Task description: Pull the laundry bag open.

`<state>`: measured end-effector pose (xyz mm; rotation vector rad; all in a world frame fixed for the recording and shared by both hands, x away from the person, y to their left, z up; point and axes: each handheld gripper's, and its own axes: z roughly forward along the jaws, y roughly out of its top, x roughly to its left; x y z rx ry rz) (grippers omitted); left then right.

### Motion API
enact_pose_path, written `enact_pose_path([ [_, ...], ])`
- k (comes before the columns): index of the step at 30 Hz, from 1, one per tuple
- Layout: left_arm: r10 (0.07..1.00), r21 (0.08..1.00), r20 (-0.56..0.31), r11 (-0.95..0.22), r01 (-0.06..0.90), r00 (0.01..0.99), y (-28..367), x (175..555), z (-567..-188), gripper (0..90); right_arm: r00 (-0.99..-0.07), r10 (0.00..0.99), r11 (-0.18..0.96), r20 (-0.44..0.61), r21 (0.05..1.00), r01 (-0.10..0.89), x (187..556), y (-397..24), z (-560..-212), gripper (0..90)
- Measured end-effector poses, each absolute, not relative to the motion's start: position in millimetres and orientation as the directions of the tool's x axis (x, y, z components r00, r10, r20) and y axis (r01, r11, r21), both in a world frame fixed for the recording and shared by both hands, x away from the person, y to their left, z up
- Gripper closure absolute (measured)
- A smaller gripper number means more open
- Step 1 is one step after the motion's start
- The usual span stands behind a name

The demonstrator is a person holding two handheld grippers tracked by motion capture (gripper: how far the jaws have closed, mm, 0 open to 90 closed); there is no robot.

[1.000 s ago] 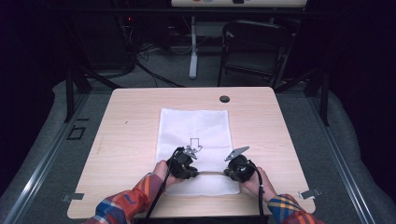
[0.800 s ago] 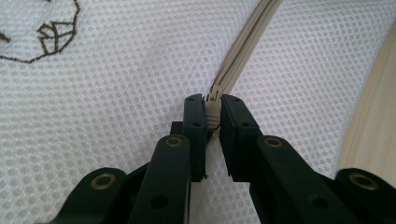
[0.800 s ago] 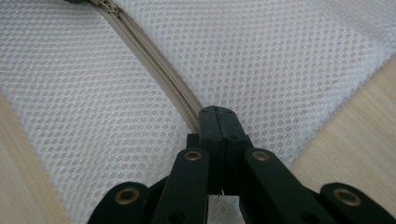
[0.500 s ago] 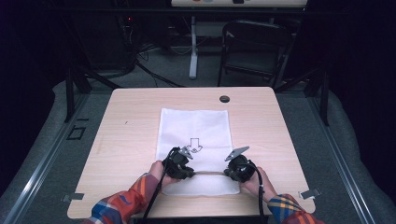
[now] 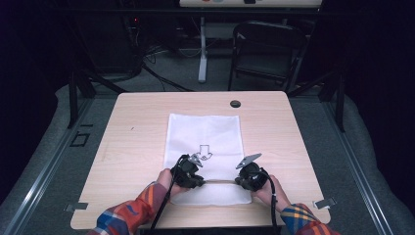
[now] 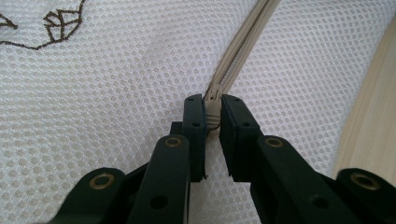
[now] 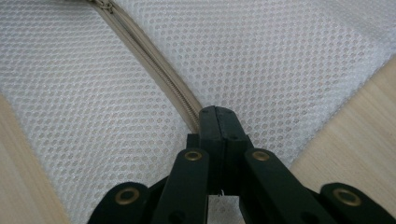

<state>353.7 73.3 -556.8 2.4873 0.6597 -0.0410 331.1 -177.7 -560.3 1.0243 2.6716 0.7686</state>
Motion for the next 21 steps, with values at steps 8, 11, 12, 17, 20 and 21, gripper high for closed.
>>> enact_pose_path([
  [8,0.447,0.507,-0.137,-0.735,0.450,0.884,65.3,352.2,-559.1,79.6,-0.743,0.669,0.629,0.012,0.524,0.574,331.4,-178.3,-560.5,90.0],
  [11,0.456,0.502,-0.125,-0.737,0.453,0.881,64.3,350.7,-558.4,81.1,-0.742,0.670,0.627,0.016,0.523,0.577,331.7,-178.9,-560.5,90.0],
  [12,0.454,0.496,-0.119,-0.743,0.449,0.883,64.2,350.4,-557.7,81.3,-0.742,0.670,0.626,0.016,0.524,0.577,331.6,-178.9,-560.5,90.0],
  [17,0.461,0.482,-0.121,-0.747,0.458,0.879,67.8,350.0,-555.6,81.5,-0.742,0.671,0.624,0.019,0.526,0.578,331.8,-179.4,-560.9,90.0],
  [20,0.470,0.487,-0.135,-0.735,0.472,0.872,71.0,350.8,-555.7,81.5,-0.745,0.667,0.630,0.019,0.521,0.576,332.1,-179.8,-560.6,90.0],
  [21,0.468,0.488,-0.134,-0.736,0.469,0.873,71.0,350.5,-555.5,81.5,-0.741,0.671,0.626,0.018,0.522,0.579,331.7,-179.4,-560.7,90.0],
])
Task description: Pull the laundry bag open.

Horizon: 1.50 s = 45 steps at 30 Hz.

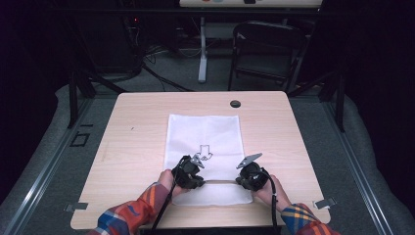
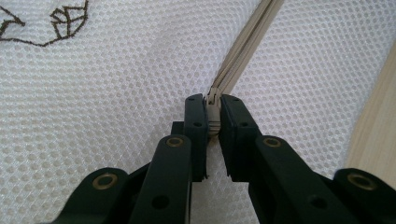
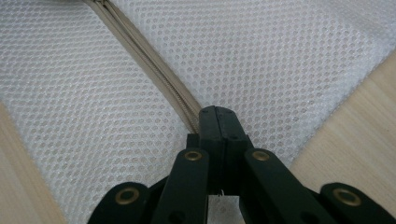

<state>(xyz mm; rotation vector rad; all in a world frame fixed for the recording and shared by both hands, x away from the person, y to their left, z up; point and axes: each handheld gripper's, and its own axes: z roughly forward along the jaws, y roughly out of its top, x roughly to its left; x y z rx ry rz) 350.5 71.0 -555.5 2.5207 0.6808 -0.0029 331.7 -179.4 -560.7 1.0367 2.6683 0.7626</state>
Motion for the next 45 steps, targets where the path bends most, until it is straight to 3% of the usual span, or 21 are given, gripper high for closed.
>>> enact_pose_path([
  [45,0.526,0.477,-0.147,-0.704,0.526,0.837,111,349,-548,81.2,-0.745,0.667,0.633,0.017,0.514,0.579,333,-179,-560,90.0],
])
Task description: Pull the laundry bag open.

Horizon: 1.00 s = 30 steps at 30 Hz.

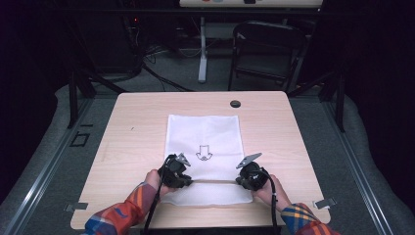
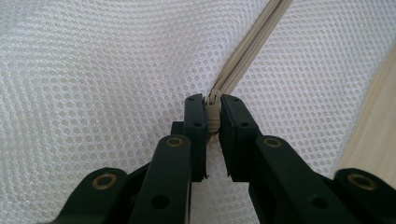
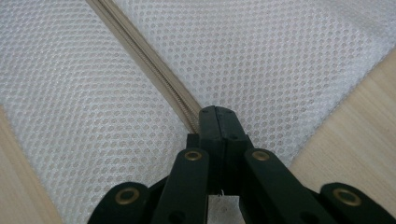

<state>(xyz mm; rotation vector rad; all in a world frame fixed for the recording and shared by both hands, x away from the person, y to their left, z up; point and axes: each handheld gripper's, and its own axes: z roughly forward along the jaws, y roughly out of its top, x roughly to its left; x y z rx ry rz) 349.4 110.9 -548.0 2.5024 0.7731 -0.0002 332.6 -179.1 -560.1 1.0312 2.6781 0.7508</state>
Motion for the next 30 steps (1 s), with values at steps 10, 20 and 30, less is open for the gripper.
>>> enact_pose_path([
  [10,0.543,0.475,-0.155,-0.692,0.544,0.825,120,348,-546,81.2,-0.743,0.669,0.629,0.022,0.516,0.582,333,-179,-560,90.0],
  [20,0.589,0.464,-0.130,-0.675,0.574,0.798,142,349,-544,81.3,-0.743,0.669,0.632,0.019,0.512,0.582,333,-180,-560,90.0],
  [30,0.609,0.465,-0.131,-0.659,0.592,0.782,154,347,-542,81.3,-0.744,0.668,0.632,0.019,0.512,0.582,333,-180,-560,90.0],
])
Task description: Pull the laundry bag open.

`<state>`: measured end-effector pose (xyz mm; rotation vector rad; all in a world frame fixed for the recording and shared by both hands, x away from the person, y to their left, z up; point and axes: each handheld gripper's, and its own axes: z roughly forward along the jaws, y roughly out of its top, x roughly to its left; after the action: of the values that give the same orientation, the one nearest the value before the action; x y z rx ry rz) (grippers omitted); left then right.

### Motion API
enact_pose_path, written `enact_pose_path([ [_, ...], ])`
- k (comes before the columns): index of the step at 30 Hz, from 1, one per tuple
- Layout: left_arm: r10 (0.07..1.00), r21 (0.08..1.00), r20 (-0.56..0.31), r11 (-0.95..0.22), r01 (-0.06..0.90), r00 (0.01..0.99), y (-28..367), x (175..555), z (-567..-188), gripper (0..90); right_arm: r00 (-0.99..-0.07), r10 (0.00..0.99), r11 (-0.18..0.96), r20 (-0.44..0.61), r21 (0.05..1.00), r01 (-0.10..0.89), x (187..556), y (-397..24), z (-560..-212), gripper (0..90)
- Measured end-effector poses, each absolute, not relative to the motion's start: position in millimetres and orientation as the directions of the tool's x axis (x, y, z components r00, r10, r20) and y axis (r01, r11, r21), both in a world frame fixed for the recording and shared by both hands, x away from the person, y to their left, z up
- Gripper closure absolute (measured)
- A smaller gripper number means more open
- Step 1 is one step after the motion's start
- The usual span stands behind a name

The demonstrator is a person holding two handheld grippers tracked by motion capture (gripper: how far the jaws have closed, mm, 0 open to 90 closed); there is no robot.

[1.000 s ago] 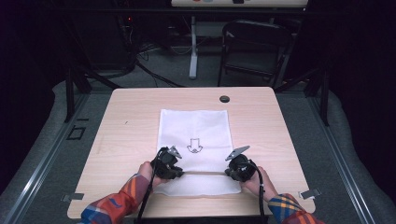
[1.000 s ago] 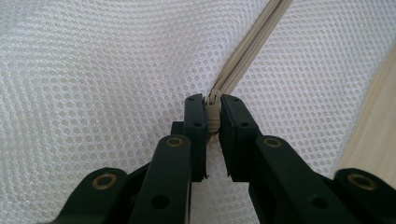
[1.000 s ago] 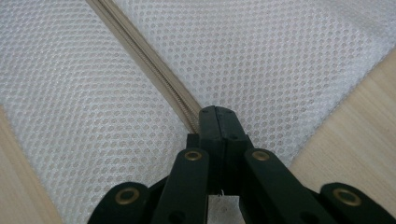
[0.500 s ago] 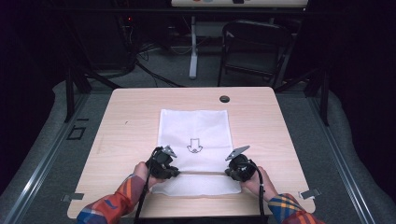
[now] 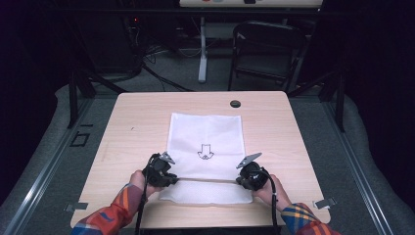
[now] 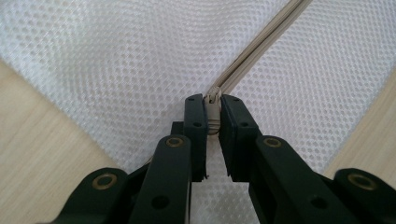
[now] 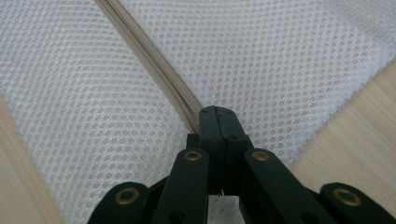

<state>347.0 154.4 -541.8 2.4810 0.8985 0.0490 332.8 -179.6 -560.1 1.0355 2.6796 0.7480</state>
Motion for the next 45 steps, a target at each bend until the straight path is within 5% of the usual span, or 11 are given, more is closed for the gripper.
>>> enact_pose_path([
  [41,0.717,0.436,-0.115,-0.586,0.683,0.688,200,341,-540,80.8,-0.758,0.652,0.642,0.012,0.523,0.560,332,-181,-561,90.0],
  [45,0.715,0.449,-0.122,-0.578,0.681,0.688,200,341,-538,69.8,-0.762,0.648,0.648,0.006,0.521,0.555,332,-179,-560,87.6],
])
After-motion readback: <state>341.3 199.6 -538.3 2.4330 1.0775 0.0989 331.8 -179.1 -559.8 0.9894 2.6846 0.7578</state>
